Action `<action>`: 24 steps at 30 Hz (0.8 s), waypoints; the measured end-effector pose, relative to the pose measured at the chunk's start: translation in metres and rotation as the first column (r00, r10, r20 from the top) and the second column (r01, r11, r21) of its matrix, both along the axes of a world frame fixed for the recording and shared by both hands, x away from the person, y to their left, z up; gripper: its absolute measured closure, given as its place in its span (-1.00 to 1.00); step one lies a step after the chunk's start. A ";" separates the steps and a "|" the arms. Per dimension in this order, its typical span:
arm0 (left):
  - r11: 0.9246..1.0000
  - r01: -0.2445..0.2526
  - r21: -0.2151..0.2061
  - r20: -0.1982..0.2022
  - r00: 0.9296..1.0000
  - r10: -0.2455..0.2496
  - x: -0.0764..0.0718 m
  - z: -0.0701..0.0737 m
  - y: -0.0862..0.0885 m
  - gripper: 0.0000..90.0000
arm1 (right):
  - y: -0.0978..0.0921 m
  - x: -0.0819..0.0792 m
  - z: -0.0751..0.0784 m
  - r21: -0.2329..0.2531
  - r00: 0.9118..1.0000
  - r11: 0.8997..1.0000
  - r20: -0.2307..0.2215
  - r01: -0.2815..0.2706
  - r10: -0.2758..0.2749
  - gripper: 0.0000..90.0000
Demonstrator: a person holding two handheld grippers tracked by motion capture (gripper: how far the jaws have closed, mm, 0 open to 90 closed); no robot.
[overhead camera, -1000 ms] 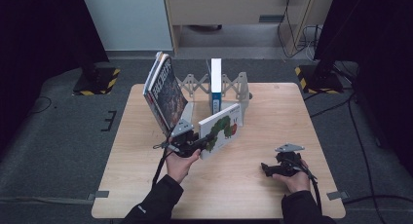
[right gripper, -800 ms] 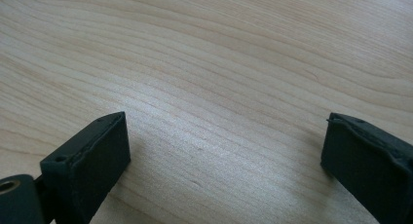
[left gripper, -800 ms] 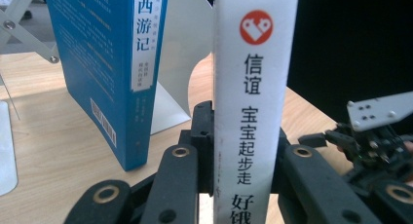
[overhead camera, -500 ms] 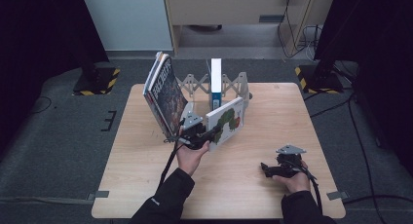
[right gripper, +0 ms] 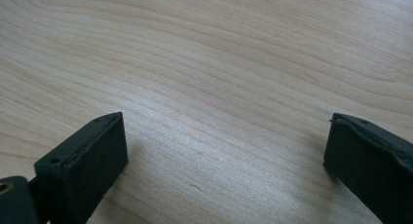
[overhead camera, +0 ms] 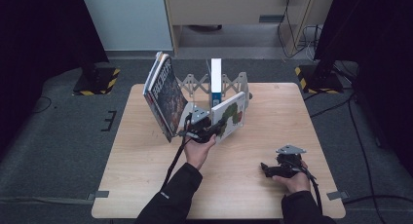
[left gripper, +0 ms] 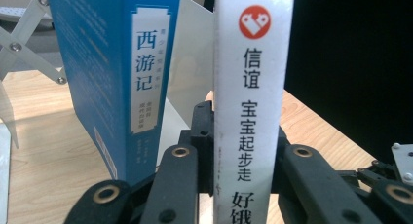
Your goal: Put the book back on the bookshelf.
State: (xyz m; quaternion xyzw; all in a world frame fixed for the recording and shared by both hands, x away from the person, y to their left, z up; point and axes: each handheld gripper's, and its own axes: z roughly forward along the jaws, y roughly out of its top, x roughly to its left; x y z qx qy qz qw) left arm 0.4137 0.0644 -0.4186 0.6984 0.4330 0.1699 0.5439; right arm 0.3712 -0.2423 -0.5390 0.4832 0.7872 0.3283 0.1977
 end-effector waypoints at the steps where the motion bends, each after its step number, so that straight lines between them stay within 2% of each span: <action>1: 1.000 -0.001 0.008 0.003 1.000 0.001 0.001 0.000 -0.002 0.65 | 0.000 0.000 0.000 0.000 1.000 1.000 0.000 0.000 0.000 -0.95; 3: 1.000 -0.011 0.025 0.010 1.000 0.011 0.002 -0.001 -0.006 0.65 | 0.000 0.000 0.000 0.000 1.000 1.000 0.000 0.000 0.000 -0.95; 7: 0.999 -0.023 0.022 0.011 1.000 0.023 0.006 -0.002 -0.010 0.65 | 0.000 0.000 0.000 0.000 1.000 1.000 0.000 0.000 0.000 -0.95; 11: 0.998 -0.037 0.042 0.021 0.999 0.036 0.009 -0.004 -0.014 0.65 | 0.000 0.000 0.000 0.000 1.000 1.000 0.000 -0.001 0.001 -0.95; 24: 0.996 -0.071 0.055 0.015 0.997 0.070 0.020 -0.012 -0.018 0.65 | 0.000 0.000 0.000 0.001 1.000 1.000 -0.001 0.000 0.000 -0.95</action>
